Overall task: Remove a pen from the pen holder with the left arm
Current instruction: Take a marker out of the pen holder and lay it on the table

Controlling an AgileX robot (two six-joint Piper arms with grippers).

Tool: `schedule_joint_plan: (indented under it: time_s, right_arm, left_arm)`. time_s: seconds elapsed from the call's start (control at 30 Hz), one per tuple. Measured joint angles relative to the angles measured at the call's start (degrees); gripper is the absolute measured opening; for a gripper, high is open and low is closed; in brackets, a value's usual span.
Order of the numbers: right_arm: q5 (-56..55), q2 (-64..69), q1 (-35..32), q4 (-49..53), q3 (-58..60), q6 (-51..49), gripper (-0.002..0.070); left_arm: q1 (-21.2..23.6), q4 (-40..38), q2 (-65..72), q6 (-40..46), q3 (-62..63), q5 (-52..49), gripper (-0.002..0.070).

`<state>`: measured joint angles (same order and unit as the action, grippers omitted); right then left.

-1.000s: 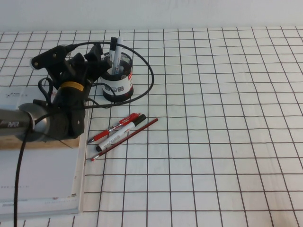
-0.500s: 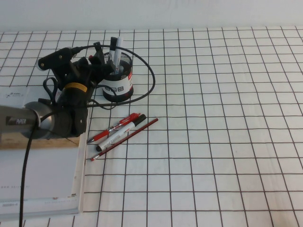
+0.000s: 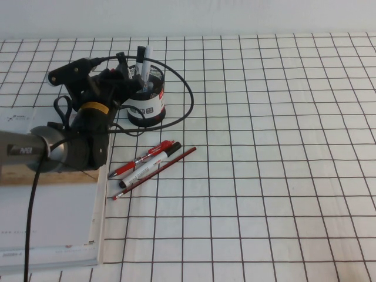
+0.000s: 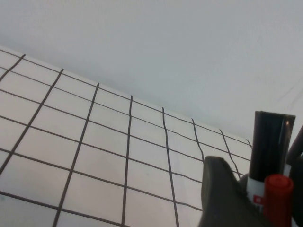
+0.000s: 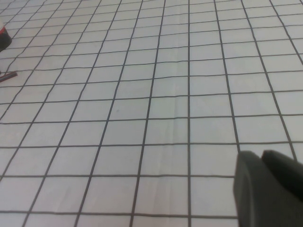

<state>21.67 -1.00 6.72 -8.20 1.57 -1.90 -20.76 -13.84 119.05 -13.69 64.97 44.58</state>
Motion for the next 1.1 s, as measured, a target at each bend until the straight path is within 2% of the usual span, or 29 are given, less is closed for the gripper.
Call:
schedule_joint_plan:
  time_s: [0.53, 0.8, 1.1]
  right_arm:
    - [0.0, 0.0, 0.0, 0.0, 0.0, 0.0, -0.0015]
    - [0.0, 0.0, 0.0, 0.0, 0.0, 0.0, -0.0015]
    - [0.0, 0.0, 0.0, 0.0, 0.0, 0.0, -0.0015]
  left_arm:
    - [0.0, 0.7, 0.0, 0.0, 0.0, 0.0, 0.0138]
    - [0.0, 0.9, 0.0, -1.3, 0.0, 1.2, 0.0046]
    - [0.0, 1.6, -0.1, -1.5, 0.0, 1.3, 0.0038]
